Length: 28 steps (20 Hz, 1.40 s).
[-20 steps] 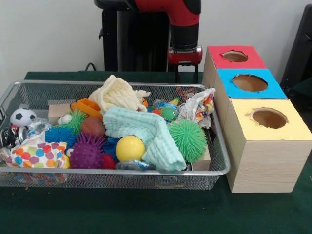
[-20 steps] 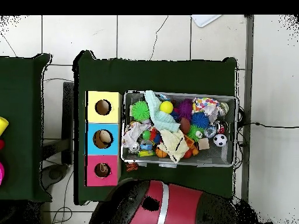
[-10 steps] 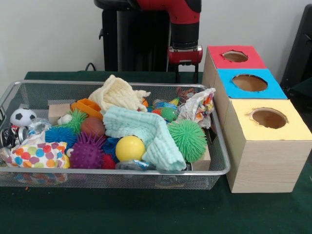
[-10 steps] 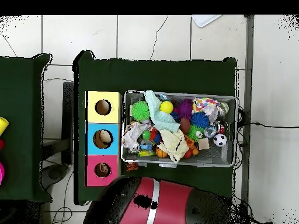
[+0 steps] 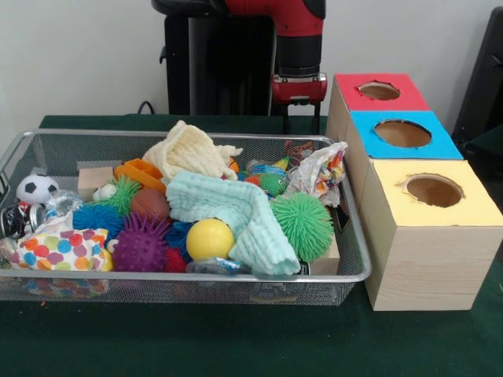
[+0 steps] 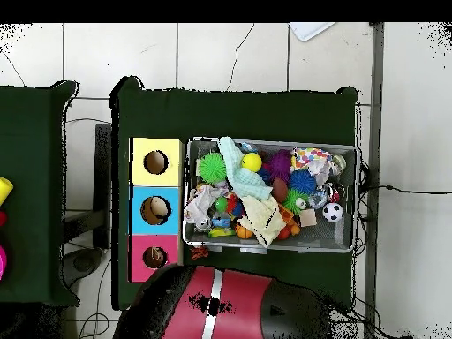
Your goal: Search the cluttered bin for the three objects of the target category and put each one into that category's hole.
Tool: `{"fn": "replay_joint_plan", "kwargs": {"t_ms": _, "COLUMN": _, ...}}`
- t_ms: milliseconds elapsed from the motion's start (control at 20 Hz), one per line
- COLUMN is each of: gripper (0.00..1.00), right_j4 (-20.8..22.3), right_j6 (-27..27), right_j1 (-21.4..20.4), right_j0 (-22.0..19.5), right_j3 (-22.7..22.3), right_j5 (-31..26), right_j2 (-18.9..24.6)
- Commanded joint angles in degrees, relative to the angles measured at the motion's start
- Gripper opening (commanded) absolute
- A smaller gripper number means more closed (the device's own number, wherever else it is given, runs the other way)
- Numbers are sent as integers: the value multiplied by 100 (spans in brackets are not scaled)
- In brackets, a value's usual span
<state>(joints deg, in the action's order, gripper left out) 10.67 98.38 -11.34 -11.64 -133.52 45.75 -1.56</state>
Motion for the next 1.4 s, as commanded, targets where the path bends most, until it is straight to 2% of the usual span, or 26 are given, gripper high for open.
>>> {"fn": "replay_joint_plan", "kwargs": {"t_ms": 50, "gripper": 100, "right_j4": -413, "right_j6": 1264, "right_j1": 267, "right_j0": -40, "right_j3": 1338, "right_j5": 575, "right_j2": 123}}
{"fn": "replay_joint_plan", "kwargs": {"t_ms": 300, "gripper": 100, "right_j4": -327, "right_j6": 1185, "right_j1": -79, "right_j0": -162, "right_j3": 1161, "right_j5": 112, "right_j2": 187}}
{"fn": "replay_joint_plan", "kwargs": {"t_ms": 650, "gripper": 100, "right_j4": -245, "right_j6": 1143, "right_j1": -428, "right_j0": -224, "right_j3": 942, "right_j5": -117, "right_j2": 210}}
{"fn": "replay_joint_plan", "kwargs": {"t_ms": 850, "gripper": 100, "right_j4": -235, "right_j6": 1152, "right_j1": -382, "right_j0": -50, "right_j3": 860, "right_j5": 333, "right_j2": 48}}
{"fn": "replay_joint_plan", "kwargs": {"t_ms": 1400, "gripper": 100, "right_j4": -210, "right_j6": 1477, "right_j1": -359, "right_j0": -196, "right_j3": 665, "right_j5": 484, "right_j2": 106}}
